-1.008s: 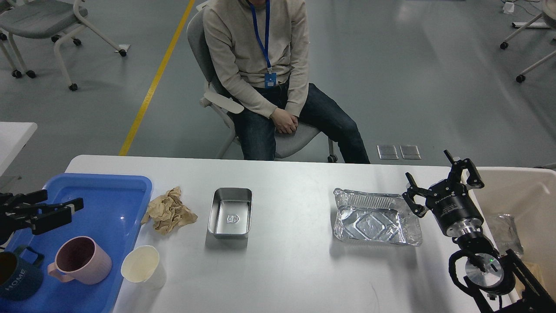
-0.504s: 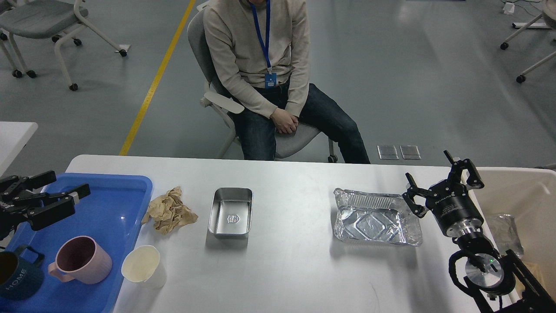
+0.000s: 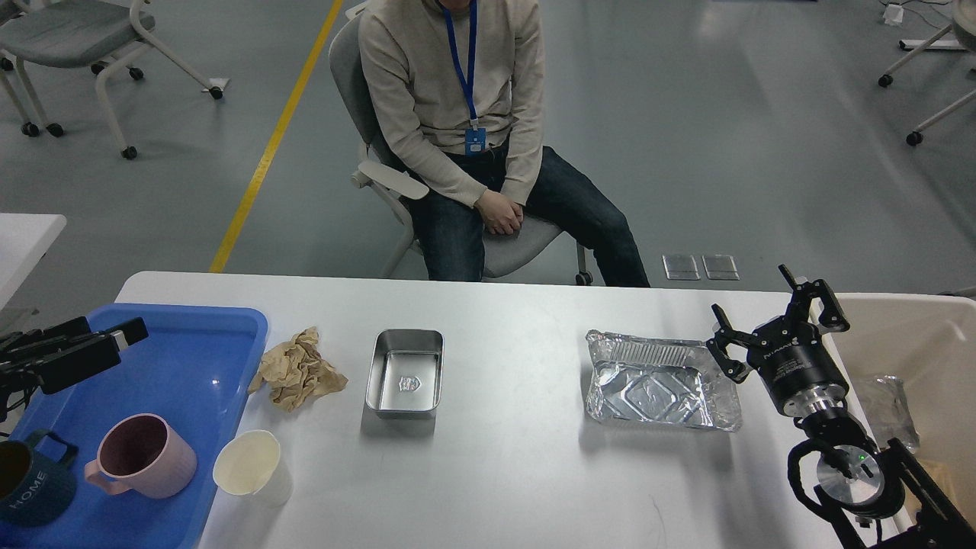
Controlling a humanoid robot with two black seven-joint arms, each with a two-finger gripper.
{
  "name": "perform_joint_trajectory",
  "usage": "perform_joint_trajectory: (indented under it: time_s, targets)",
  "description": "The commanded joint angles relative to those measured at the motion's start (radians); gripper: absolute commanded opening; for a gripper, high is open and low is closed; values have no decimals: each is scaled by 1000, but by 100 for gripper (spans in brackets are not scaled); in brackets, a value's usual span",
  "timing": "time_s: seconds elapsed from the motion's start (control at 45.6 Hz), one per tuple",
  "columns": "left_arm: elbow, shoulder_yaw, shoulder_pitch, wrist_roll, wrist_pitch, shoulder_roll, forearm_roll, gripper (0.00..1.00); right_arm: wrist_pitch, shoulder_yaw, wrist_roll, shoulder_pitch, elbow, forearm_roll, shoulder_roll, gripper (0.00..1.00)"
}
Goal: Tidy desktop
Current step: 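Open the left gripper and withdraw it from the mug, then reach the left gripper toward the stainless steel box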
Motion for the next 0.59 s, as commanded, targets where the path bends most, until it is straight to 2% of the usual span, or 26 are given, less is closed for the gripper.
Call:
perform_joint_trajectory:
  time_s: [0.0,0.175,0.504,0.57]
  targets:
    - [1,-7,-14,3,-51,-6,-43,96,0,0,0,-2,0,0,-1,100]
    - [7,-9,-54,14,-149,-17,-175,96,0,0,0,-2,0,0,-1,100]
    - [21,-9,-66,18,-155,-64,-185,96,0,0,0,-5,0,0,-1,100]
    - [47,-9,-65,38,-157,-107,-189,96,0,0,0,-9,0,0,-1,100]
